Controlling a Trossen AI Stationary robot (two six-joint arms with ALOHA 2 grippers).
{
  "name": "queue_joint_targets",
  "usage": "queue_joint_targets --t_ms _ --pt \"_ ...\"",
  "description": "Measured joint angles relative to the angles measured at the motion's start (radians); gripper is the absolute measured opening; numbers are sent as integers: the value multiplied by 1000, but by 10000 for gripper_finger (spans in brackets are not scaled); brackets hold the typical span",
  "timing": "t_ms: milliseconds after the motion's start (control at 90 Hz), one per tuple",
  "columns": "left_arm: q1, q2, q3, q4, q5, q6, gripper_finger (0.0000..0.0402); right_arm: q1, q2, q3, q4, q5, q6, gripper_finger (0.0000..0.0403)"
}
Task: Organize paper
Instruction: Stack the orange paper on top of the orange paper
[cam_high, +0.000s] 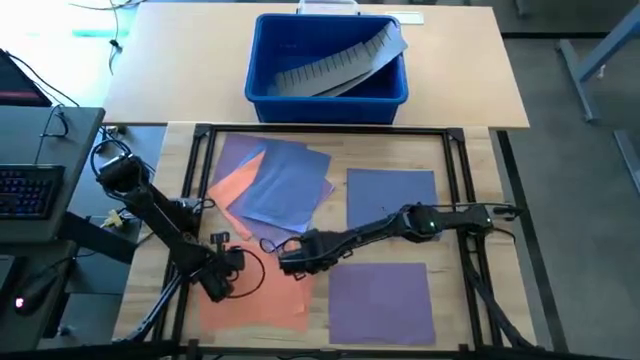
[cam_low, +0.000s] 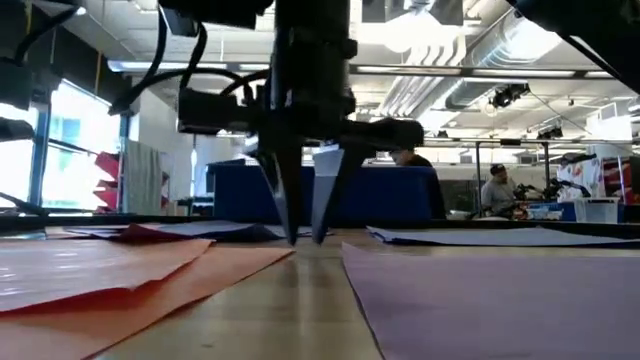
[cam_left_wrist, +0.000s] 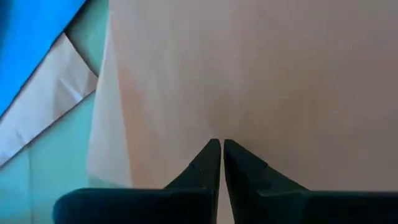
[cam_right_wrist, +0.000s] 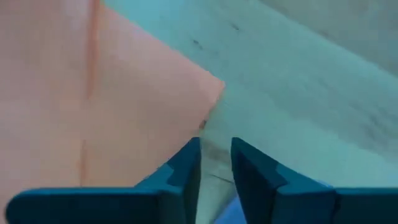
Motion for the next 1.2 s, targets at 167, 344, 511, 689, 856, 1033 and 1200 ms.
queue_joint_targets --t_ms 167,344,511,689,856,1033,1200 --pt "-3 -6 -82 258 -2 66 0 -11 -3 -33 71 0 -38 32" --pt "-6 -3 -99 405 17 252 0 -33 1 -32 125 3 -197 18" --pt "-7 0 -48 292 46 281 0 -38 -9 -29 87 18 -273 16" --pt "-7 0 -23 194 88 278 0 -31 -27 -22 88 52 -270 16" --pt "-8 -2 -20 127 94 269 0 -25 -44 11 63 9 -248 30" --pt "-8 -2 -21 110 100 219 0 -26 -82 20 86 -41 -254 104" --pt "-9 -1 -21 109 101 172 0 -11 -89 20 118 -149 -304 184"
